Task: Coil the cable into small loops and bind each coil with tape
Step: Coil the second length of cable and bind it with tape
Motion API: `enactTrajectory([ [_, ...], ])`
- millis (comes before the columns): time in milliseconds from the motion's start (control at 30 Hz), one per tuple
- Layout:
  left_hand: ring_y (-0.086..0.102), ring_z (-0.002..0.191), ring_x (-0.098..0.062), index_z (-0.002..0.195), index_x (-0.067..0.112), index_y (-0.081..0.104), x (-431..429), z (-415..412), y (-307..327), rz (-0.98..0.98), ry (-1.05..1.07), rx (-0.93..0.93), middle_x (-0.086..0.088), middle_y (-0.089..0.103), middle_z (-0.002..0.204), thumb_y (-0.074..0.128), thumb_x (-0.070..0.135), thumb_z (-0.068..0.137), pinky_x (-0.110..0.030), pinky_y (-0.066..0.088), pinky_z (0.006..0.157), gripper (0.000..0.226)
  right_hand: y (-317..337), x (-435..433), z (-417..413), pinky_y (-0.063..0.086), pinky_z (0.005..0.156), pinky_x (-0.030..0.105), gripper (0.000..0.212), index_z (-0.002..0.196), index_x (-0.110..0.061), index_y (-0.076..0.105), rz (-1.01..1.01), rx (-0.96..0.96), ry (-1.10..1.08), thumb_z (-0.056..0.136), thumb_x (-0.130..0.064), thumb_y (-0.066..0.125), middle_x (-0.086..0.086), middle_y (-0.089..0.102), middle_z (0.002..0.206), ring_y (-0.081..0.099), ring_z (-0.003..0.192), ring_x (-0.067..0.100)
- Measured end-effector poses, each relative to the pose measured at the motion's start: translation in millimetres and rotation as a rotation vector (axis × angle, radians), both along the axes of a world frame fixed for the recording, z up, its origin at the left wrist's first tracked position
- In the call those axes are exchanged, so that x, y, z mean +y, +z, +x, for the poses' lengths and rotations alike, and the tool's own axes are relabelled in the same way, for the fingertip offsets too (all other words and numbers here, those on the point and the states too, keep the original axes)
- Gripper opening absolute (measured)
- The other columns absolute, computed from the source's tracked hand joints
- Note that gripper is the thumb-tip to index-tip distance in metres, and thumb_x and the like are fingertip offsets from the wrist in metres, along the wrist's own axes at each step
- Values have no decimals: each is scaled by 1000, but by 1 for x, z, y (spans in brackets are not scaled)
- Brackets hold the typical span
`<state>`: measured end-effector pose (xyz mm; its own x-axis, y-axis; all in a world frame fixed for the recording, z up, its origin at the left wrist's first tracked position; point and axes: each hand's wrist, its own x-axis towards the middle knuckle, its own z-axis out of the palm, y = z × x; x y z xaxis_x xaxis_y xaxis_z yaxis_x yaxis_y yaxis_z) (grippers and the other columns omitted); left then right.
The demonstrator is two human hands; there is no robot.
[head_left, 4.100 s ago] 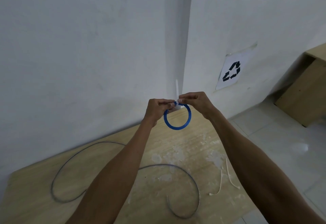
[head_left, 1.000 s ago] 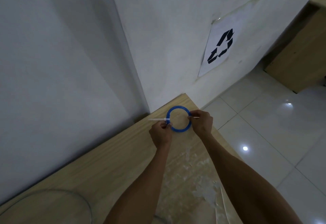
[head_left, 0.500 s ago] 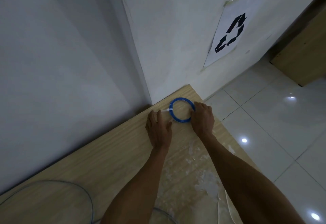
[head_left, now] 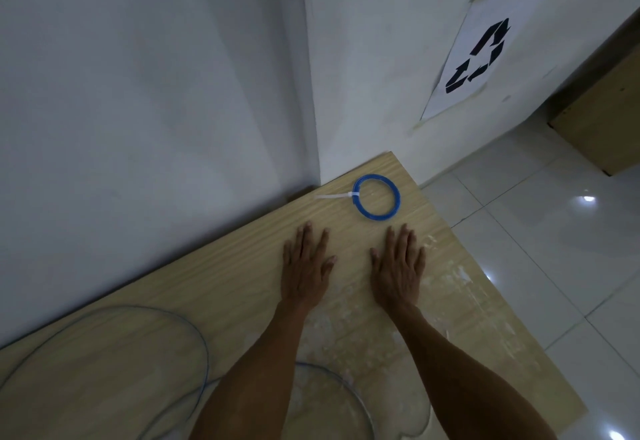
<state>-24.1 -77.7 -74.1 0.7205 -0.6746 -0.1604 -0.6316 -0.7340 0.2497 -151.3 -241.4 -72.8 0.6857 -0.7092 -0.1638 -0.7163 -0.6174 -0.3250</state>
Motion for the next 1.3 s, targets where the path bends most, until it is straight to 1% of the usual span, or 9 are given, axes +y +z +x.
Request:
enactTrajectory([
  [267,-2,159,-18,163,34,16,74,-21,34,47,-72,190,0,0,173,15,69,95,-48,6,128,77,10,76,-23,-10,125,53,73,161,-23,-12,100,66,97,102,-60,11,7,-25,167,-26,153,25],
  [367,4,159,-16,160,32,29,106,-34,50,40,-64,281,1,7,173,34,73,94,-46,8,127,77,21,111,-42,-10,125,52,71,160,-26,-15,123,118,177,102,-61,7,7,-26,167,-27,153,26],
  [500,17,157,-21,156,29,41,151,-51,66,38,-80,354,-3,17,171,55,76,80,-44,23,125,90,43,152,-57,-5,126,51,73,162,-29,1,226,145,201,98,-64,7,7,-15,170,-18,156,25],
  [600,34,151,-22,143,22,60,184,-65,68,4,-58,413,-5,33,165,79,47,82,-29,32,117,69,55,175,-69,4,127,50,68,161,-32,17,288,156,258,102,-64,26,7,-7,171,-10,157,24],
  [700,51,137,-21,118,18,74,206,-81,76,9,37,303,-1,55,149,65,11,92,-28,44,99,28,60,198,-87,17,125,46,66,159,-30,26,246,190,311,101,-52,48,7,1,171,0,158,25],
  [800,59,118,-28,106,15,67,222,-91,92,152,107,234,-6,63,123,53,1,92,-35,46,85,25,65,221,-105,34,118,42,54,151,-23,40,240,191,247,100,-21,56,8,21,168,17,155,26],
  [900,59,116,-34,118,14,59,241,-96,98,227,111,236,-12,62,125,50,1,92,-39,45,88,30,71,243,-119,51,96,38,38,127,-16,61,117,177,167,95,-1,48,5,52,146,47,135,26],
  [1067,56,128,-32,139,16,53,271,-105,102,215,86,272,-13,57,140,61,11,95,-39,44,100,45,98,271,-118,44,66,30,21,101,-18,64,32,209,137,97,-7,47,4,72,100,70,91,26],
  [1300,68,108,-32,110,12,74,301,-100,153,117,171,134,-13,72,115,62,20,101,-39,54,88,18,157,301,-83,53,66,35,21,115,-23,63,-22,-16,261,99,-13,55,2,76,98,71,85,27],
])
